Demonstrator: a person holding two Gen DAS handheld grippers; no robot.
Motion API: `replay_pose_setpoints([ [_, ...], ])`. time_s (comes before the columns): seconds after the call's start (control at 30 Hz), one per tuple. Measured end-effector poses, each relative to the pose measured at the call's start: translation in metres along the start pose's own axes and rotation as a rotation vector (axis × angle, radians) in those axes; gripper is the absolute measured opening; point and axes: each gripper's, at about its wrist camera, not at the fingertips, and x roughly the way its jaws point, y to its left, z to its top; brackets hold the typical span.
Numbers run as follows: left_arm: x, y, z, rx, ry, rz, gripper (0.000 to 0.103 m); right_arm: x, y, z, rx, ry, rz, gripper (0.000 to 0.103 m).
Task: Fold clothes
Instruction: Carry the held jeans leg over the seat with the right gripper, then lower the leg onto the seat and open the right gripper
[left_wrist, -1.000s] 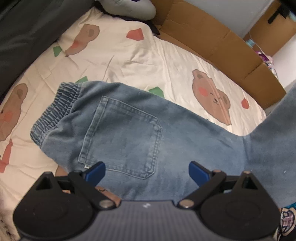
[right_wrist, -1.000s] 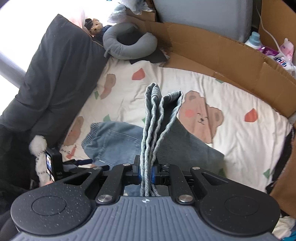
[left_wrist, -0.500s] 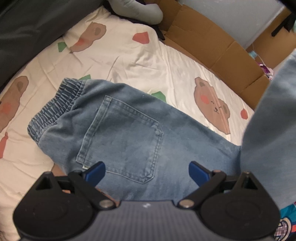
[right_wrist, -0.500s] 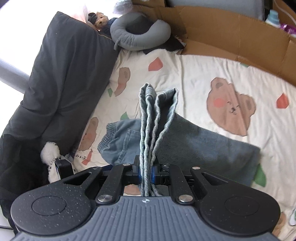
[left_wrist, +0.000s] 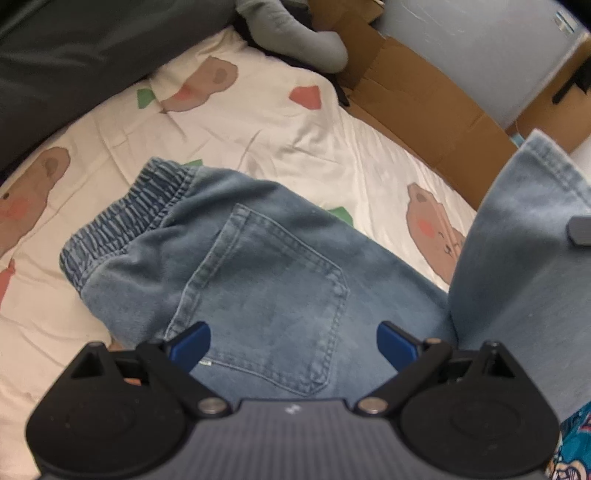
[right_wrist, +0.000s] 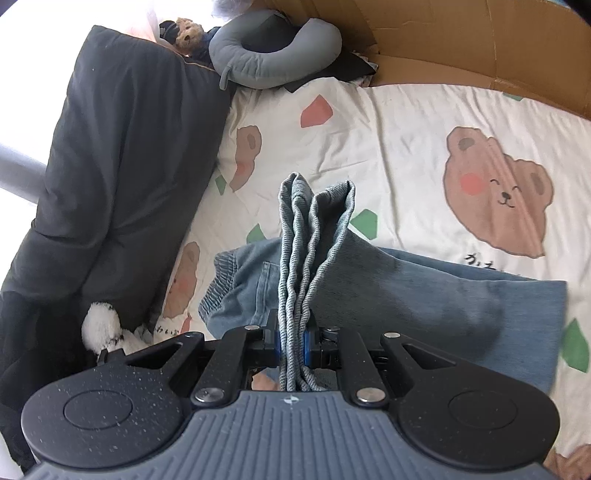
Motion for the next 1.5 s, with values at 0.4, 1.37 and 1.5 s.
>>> replay_pose_setpoints([
  [0.4,0.015,0.015,-0.02,0.024,-0.129,0.034,0.098,0.083,-0.023,-0.015,0.122,-0.01,0.079,0.01],
  [1.37,-0.001,0.043,-0.031,-0.021,-0.251,0.209,0.095,0.218,-0.005,-0.02,0.075,0.154,0.041,0.028],
  [1.5,-0.005,0.046,-0.031,-0.039,-0.258,0.238,0.095,0.219,0.004,-0.018,0.07,0.161,0.09,0.04],
])
